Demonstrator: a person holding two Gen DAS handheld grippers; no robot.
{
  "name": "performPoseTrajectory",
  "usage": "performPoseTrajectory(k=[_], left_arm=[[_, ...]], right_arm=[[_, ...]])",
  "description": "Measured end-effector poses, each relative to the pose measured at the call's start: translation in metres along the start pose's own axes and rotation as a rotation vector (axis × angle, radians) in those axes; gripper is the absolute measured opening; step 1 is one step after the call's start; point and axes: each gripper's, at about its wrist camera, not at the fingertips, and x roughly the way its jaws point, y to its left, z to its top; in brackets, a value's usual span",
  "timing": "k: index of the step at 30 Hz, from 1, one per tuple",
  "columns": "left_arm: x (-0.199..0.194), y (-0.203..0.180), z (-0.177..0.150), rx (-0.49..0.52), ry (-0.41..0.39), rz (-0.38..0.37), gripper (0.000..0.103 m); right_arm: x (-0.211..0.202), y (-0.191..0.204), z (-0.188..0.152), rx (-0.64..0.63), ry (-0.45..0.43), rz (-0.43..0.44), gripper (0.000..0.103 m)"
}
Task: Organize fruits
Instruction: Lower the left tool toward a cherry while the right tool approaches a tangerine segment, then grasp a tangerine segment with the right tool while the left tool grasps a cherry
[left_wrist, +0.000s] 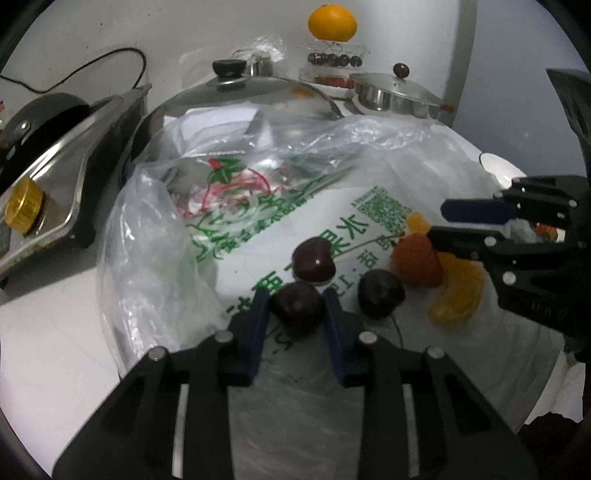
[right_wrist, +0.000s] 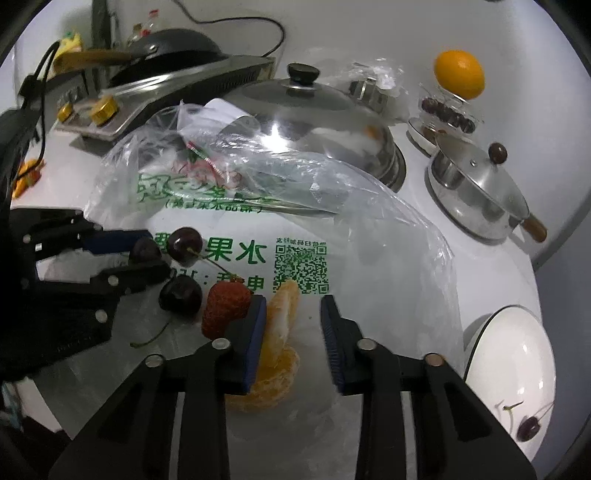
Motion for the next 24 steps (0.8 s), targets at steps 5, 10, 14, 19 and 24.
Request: performPoseTrajectory(k=[5,10,14,19,24], left_arm=[[-0.002,0.004,-0.001,-0.028,-0.008,-0.040,0.030],[-0.012,0.005,0.000,-0.043,-0.031,-0.072,0.030],[-0.015,0.008,-0.001,-0.052,-0.035,-0.079,0.030],[-0.017,0.012,-0.002,-0.069,-0.041,-0.089,0.030],[-0.021,0.010,-0.001,-0.068,-0.051,-0.094,0.030]], right_arm=[[-0.009,0.009,-0.011,-0.056,0.000,-0.001,0.027],[-0.006,0.019,-0.019,-0.088,0.013,-0.006,0.027],[-0.003,0.015,-0.015,-0.071,0.008,-0.013,0.024],[-0.001,0.013,-0.013,-0.071,0.009,0.005,0.018],[-0.002,0.013,-0.013,-0.065,0.001,0.015,0.017]])
